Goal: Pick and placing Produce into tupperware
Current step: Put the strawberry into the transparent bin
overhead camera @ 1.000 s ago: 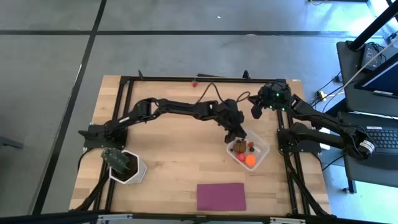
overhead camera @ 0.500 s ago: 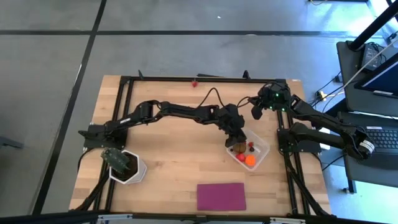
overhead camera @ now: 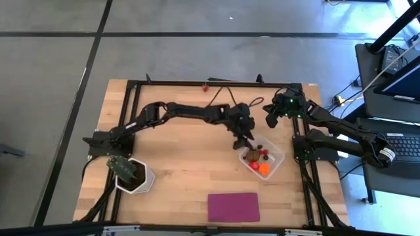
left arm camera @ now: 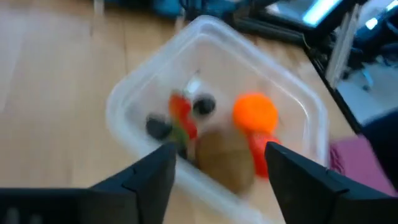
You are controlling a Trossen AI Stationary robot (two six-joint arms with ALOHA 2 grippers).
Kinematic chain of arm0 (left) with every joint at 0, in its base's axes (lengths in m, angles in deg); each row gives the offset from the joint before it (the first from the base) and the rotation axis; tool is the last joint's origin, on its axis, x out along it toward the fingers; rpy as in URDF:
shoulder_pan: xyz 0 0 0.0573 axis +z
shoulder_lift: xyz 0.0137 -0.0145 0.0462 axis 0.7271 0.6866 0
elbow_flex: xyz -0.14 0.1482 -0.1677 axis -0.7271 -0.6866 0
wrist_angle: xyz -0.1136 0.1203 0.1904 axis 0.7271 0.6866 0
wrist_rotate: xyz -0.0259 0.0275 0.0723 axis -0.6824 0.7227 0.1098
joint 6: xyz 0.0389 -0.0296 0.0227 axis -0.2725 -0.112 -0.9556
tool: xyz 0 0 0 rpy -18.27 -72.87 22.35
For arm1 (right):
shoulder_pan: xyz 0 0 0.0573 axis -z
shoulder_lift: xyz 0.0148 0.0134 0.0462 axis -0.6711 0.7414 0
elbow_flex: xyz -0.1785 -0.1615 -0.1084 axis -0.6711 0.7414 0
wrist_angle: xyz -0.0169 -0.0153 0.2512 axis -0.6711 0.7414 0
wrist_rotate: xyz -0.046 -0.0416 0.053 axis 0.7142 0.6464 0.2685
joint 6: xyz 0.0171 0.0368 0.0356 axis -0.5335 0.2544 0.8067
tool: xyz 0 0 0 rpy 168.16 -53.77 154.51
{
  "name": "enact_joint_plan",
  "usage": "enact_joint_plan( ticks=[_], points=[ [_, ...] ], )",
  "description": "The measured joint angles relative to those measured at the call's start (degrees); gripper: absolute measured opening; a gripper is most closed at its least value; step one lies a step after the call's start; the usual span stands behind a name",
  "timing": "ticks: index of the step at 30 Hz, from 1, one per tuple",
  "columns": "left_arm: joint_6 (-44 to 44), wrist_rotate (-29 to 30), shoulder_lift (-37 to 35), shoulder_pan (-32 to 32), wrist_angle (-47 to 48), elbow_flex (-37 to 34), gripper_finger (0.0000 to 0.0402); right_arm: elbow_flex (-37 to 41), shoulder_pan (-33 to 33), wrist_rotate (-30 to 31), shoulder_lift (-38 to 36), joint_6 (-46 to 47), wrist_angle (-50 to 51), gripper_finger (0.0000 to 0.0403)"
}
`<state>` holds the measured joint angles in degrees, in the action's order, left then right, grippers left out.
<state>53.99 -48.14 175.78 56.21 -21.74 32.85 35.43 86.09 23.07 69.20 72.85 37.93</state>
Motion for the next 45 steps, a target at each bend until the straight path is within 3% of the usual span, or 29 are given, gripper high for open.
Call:
enact_joint_plan(
  ticks=[8,14,21,25,30,37,42,45],
  points=[
    [-10.6,0.8,-8.1,5.3,17.4,0.3,0.0272,0.0,0.0,0.0,0.0,0.0,-0.2,0.0046],
    [-17.1,18.0,-16.7,8.7,34.6,0.4,0.0263,0.0,0.0,0.0,0.0,0.2,-0.2,0.0046],
    [11.4,41.5,-23.6,13.7,45.5,0.4,0.0250,0.0,0.0,0.0,0.0,0.4,-1.2,0.0046],
    [17.9,48.7,-24.4,15.2,50.1,0.4,0.0244,0.0,0.0,0.0,0.0,0.8,-3.4,0.0046],
    [11.9,49.4,-24.4,17.7,60.9,0.4,0.0241,0.0,0.0,0.0,0.0,1.9,-3.6,0.0046],
    [14.8,48.3,-24.2,22.2,78.7,0.3,0.0240,0.0,0.0,0.0,0.0,1.9,-3.7,0.0046],
    [12.1,48.8,-24.2,23.1,78.3,-0.1,0.0240,0.0,0.0,0.0,0.0,1.9,-3.7,0.0046],
    [18.9,43.3,-24.2,24.4,78.2,-0.1,0.0240,0.0,0.0,0.0,0.0,1.9,-3.7,0.0046]
  ],
)
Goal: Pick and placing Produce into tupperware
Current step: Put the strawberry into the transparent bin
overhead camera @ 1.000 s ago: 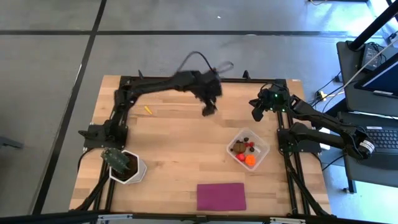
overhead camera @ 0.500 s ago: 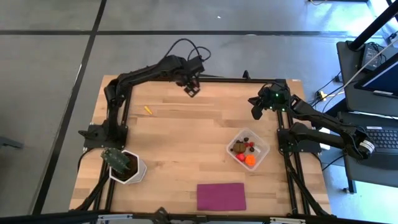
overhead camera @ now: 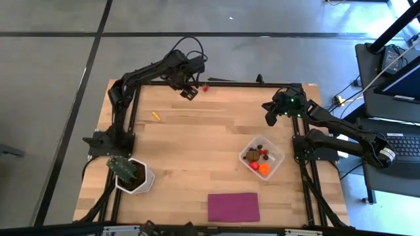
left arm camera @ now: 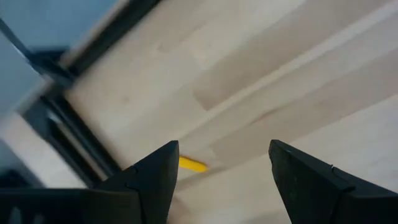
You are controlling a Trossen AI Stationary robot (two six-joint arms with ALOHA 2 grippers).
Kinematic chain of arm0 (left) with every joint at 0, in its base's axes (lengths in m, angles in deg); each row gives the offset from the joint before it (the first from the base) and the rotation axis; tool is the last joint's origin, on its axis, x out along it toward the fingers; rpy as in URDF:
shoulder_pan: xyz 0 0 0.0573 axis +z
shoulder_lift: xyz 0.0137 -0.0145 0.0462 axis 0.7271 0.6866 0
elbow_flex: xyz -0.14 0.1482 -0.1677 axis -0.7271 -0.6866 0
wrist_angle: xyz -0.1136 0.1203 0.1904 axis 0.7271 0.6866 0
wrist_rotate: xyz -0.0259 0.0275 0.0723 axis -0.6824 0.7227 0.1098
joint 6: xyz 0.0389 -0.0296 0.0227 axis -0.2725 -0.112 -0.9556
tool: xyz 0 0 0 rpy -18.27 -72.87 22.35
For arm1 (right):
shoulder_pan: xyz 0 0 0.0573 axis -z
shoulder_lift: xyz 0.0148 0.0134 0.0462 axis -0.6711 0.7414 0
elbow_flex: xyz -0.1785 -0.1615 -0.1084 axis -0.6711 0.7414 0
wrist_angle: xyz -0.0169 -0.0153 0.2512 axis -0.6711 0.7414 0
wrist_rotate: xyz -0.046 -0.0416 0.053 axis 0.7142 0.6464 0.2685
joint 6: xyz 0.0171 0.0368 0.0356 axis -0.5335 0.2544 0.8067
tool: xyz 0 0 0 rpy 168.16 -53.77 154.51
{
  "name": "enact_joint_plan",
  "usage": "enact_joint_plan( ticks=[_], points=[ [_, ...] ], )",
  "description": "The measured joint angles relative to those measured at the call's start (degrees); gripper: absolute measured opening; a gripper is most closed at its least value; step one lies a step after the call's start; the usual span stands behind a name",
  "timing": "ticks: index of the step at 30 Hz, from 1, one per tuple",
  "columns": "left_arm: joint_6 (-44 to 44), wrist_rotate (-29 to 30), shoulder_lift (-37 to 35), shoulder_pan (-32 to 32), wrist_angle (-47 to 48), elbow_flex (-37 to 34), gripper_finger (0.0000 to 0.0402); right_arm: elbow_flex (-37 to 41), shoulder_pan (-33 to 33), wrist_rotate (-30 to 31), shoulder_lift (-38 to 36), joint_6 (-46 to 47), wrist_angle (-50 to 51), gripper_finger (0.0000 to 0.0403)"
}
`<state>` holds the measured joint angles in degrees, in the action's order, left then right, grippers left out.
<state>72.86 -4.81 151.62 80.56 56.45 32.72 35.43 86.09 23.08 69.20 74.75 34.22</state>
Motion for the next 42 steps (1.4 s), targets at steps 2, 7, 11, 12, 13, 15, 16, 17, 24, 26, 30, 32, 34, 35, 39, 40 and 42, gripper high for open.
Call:
enact_joint_plan(
  ticks=[2,7,11,12,13,15,16,17,24,26,30,32,34,35,39,40,42],
  points=[
    [3.1,-1.2,0.3,0.9,0.0,0.0,0.0239,0.0,0.0,0.0,0.0,0.0,-0.1,0.0046],
    [3.8,1.6,0.3,2.7,-6.8,0.0,0.0234,0.0,0.0,0.0,0.0,-0.1,-2.5,0.0046],
    [7.2,1.4,0.3,3.4,-16.4,0.0,0.0234,0.0,0.0,0.0,0.0,0.0,-4.6,0.0046],
    [8.6,1.3,0.7,3.6,-18.0,0.0,0.0234,0.0,0.0,0.0,0.0,0.0,-4.8,0.0046],
    [10.6,1.3,1.1,3.6,-20.1,0.0,0.0235,0.0,0.0,0.0,0.0,-0.1,-4.8,0.0046],
    [13.4,1.2,2.3,3.6,-23.2,-0.1,0.0235,0.0,0.0,0.0,0.0,-0.1,-4.8,0.0046],
    [14.0,1.2,2.9,3.6,-24.7,-0.1,0.0235,0.0,0.0,0.0,0.0,0.0,-4.8,0.0046],
    [14.4,1.2,3.6,3.5,-26.6,-0.1,0.0234,0.0,0.0,0.0,0.0,-0.1,-4.7,0.0046],
    [15.9,3.0,11.0,2.3,-35.9,-0.1,0.0228,0.0,0.0,0.0,0.0,0.0,-4.7,0.0046],
    [16.4,3.0,13.2,2.3,-37.5,-0.1,0.0229,0.0,0.0,0.0,0.0,0.1,-4.7,0.0046],
    [17.5,2.9,17.2,2.4,-38.2,-0.1,0.0225,0.0,0.0,0.0,0.0,1.6,-4.6,0.0046],
    [17.6,2.8,18.5,2.4,-38.7,-0.1,0.0222,0.0,0.0,0.0,0.0,1.5,-4.5,0.0046],
    [17.5,1.1,19.5,2.5,-39.6,-0.1,0.0220,0.0,0.0,0.0,0.0,1.6,-4.5,0.0046],
    [17.5,-0.2,19.5,2.6,-40.1,-0.2,0.0218,0.0,0.0,0.0,0.0,1.5,-4.5,0.0046],
    [17.8,-1.0,19.1,2.7,-44.0,0.0,0.0213,0.0,0.0,0.0,0.1,1.5,-4.4,0.0046],
    [18.4,-2.0,19.1,2.7,-44.2,0.0,0.0212,0.0,0.0,0.0,0.1,1.5,-4.4,0.0046],
    [18.8,-2.4,19.2,2.8,-44.3,-0.1,0.0210,0.0,0.0,0.0,0.1,1.4,-4.4,0.0046]
  ],
)
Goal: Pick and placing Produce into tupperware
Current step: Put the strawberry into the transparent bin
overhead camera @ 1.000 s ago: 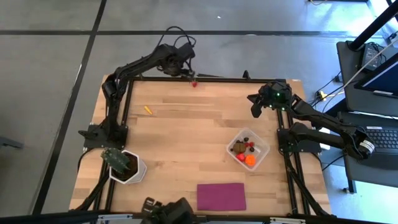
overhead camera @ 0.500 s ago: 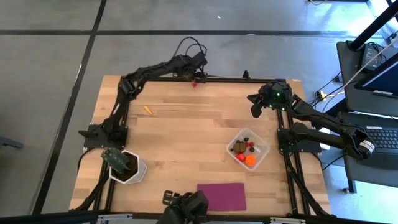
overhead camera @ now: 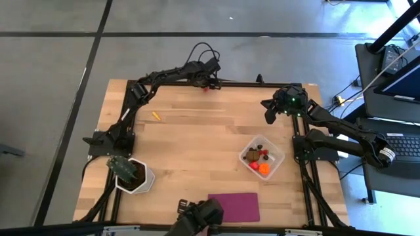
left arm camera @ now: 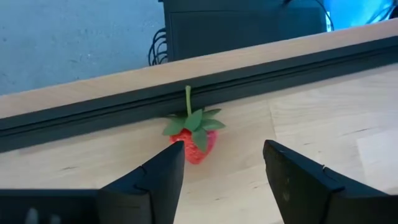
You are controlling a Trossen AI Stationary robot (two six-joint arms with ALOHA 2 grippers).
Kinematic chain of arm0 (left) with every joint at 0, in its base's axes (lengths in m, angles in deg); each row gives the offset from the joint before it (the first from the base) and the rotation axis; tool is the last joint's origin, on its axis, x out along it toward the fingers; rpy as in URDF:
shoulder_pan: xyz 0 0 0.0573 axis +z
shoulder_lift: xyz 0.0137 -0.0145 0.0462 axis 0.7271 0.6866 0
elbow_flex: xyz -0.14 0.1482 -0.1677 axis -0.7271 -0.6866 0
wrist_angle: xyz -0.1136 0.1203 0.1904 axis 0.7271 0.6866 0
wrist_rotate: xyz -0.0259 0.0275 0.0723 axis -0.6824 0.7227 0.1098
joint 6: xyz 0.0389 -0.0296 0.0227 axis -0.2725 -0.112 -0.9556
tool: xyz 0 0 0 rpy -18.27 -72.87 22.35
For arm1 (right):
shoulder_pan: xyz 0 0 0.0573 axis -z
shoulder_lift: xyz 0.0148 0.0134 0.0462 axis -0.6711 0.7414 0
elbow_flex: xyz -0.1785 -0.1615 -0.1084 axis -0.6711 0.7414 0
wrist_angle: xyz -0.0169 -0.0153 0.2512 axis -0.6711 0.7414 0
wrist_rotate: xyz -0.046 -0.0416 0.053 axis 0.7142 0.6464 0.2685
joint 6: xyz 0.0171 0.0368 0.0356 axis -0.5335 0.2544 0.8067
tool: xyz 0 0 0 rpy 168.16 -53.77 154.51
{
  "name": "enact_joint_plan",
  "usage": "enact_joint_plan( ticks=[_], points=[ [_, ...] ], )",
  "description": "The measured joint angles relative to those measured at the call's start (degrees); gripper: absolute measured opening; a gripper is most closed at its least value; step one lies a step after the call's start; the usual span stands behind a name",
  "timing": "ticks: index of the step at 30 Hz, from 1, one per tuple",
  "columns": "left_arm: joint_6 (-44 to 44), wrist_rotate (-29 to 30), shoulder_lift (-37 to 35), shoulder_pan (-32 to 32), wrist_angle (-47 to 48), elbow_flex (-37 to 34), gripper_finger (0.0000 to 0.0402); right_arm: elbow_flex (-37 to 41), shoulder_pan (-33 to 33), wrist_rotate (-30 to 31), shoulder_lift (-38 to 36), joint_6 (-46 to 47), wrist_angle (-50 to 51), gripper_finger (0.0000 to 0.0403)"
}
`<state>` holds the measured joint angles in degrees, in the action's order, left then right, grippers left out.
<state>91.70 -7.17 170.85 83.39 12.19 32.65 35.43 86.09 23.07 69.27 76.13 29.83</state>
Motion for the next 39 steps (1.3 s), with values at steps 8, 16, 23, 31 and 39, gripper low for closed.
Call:
enact_joint_plan(
  ticks=[8,16,23,31,39],
  points=[
    [0.0,-0.3,0.0,0.0,-0.2,0.0,0.0208,0.0,0.0,0.0,0.0,0.0,0.0,0.0046],
    [0.0,-4.4,0.0,0.3,-0.2,0.0,0.0212,0.0,0.0,0.0,0.0,0.0,-0.1,0.0046],
    [-0.2,-7.0,0.0,1.4,-0.2,0.0,0.0249,0.0,0.0,0.0,0.0,-0.3,-0.1,0.0046],
    [0.1,-6.5,0.0,1.9,-0.4,0.0,0.0296,0.0,0.0,0.0,0.0,-0.3,-0.1,0.0046],
    [-0.2,-6.4,0.0,1.9,-0.4,0.0,0.0300,0.0,0.0,0.0,0.0,-0.3,-0.1,0.0046]
  ],
)
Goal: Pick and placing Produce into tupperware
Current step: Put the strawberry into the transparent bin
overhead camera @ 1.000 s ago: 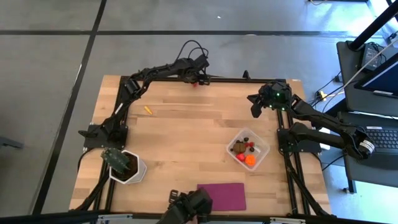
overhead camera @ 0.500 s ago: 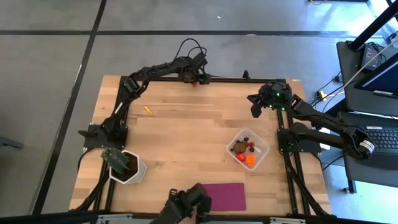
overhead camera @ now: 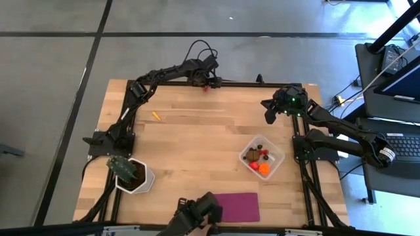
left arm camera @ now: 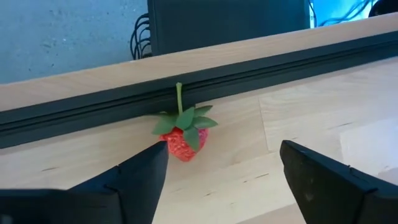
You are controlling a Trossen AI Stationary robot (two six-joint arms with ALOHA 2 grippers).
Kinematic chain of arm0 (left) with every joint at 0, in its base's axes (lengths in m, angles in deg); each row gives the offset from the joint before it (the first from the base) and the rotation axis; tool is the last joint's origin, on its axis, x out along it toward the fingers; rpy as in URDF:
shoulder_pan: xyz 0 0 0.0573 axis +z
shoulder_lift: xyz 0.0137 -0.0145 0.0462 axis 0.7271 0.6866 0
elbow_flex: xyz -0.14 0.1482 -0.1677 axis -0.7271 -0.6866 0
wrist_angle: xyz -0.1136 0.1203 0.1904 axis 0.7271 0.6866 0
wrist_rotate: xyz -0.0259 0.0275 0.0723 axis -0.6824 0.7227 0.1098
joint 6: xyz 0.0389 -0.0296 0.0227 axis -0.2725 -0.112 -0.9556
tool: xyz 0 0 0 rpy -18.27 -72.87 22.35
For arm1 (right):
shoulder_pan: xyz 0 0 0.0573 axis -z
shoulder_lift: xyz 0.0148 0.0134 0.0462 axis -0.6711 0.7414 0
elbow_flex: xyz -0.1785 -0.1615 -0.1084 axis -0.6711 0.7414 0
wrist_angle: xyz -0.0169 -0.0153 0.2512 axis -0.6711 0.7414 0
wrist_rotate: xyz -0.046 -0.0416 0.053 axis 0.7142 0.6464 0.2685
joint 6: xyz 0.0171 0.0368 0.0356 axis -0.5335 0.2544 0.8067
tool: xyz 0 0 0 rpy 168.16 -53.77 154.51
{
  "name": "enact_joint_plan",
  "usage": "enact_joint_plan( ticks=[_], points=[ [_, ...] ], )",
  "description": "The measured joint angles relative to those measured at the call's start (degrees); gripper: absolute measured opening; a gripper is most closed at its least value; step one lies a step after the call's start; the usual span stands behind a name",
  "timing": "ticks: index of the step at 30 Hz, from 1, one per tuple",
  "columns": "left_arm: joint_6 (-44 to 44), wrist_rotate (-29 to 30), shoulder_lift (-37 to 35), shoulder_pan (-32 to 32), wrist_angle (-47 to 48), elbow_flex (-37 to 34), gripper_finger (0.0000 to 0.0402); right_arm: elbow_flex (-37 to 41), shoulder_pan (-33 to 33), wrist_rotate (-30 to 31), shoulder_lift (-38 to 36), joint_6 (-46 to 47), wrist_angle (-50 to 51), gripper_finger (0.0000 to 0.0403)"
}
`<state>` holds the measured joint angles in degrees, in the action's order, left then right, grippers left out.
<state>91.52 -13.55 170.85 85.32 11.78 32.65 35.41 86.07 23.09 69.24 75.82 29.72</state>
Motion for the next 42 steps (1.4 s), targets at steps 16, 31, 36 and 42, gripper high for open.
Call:
enact_joint_plan(
  ticks=[16,31,36,42],
  points=[
    [5.8,1.7,0.0,1.1,0.5,0.0,0.0295,0.0,0.0,0.0,0.0,-0.2,0.0,0.0046],
    [4.8,2.8,0.3,0.9,0.1,0.0,0.0263,0.0,0.0,0.0,0.0,-1.6,-0.2,0.0046],
    [5.7,-0.2,0.6,1.0,0.0,0.0,0.0259,0.0,0.0,0.0,0.0,-1.6,-0.2,0.0046],
    [5.8,-0.7,0.6,1.1,1.3,0.0,0.0259,0.0,0.0,0.0,0.0,-1.7,-0.2,0.0046]
  ],
)
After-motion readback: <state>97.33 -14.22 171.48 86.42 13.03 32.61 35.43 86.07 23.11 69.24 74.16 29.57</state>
